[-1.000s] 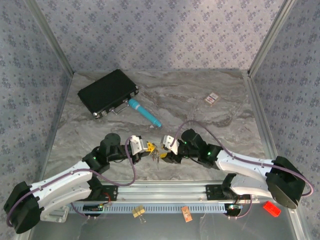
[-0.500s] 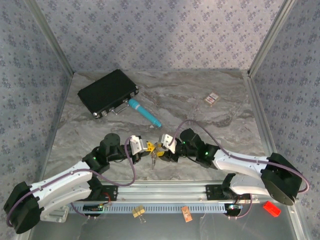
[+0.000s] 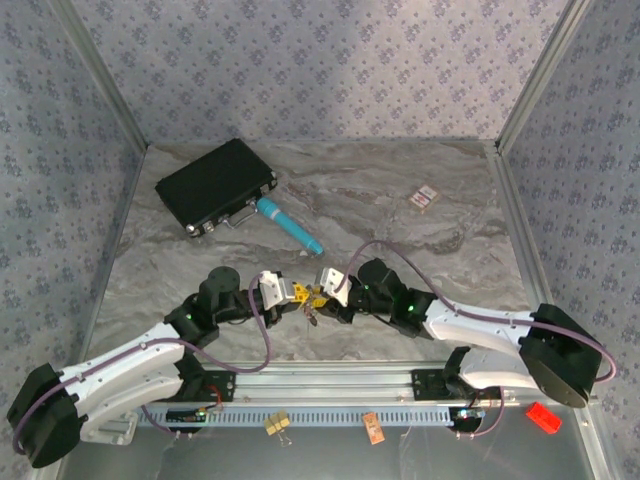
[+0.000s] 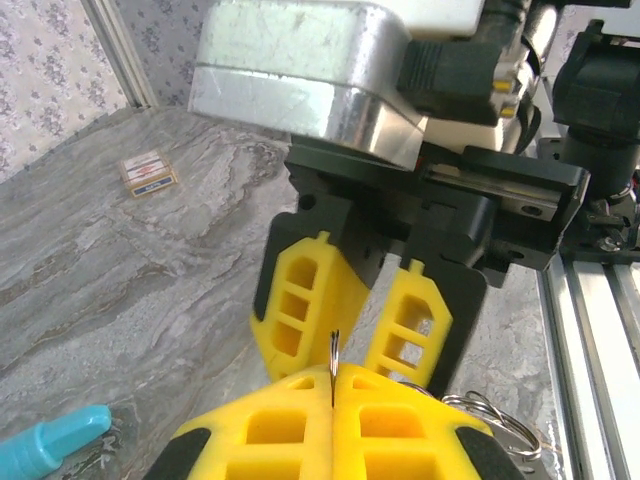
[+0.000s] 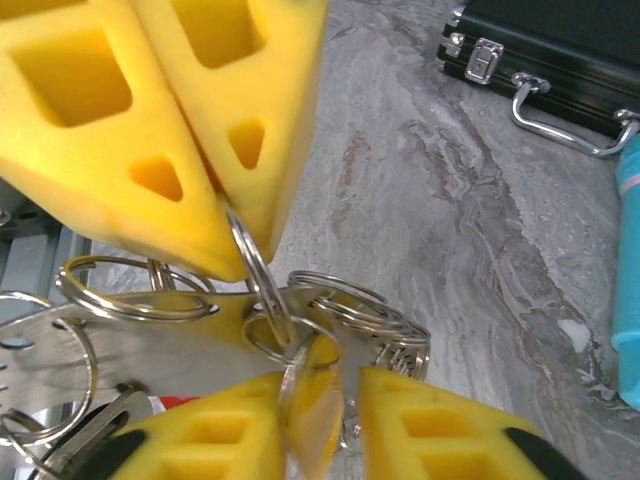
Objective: Put the keys on the keyring
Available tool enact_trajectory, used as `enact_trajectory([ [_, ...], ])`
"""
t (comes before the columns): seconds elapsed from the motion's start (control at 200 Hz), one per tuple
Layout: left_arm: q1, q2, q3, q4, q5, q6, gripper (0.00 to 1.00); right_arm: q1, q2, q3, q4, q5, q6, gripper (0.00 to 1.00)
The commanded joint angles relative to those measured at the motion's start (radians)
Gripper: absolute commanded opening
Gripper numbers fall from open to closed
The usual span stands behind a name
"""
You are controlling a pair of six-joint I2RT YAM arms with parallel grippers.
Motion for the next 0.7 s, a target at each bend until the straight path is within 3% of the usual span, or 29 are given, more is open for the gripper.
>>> enact_trajectory([
  [0.0, -0.004, -0.022, 0.006, 0.048, -0.003, -0.013, 0.0, 0.004, -0.037, 0.001, -0.016, 0.042, -0.014, 0.18],
  [0.185, -0.003, -0.023, 0.006, 0.04, -0.012, -0.011, 0.0, 0.001, -0.098, 0.019, -0.11, 0.052, -0.033, 0.05],
  [0.345, -0.003, -0.015, 0.009, 0.029, -0.013, 0.002, 0.0, -0.002, -0.118, 0.053, -0.156, 0.047, -0.05, 0.0],
  [0.695, -0.004, 0.022, 0.038, -0.041, -0.024, 0.022, 0.0, -0.003, -0.167, 0.105, -0.201, 0.077, -0.079, 0.0],
])
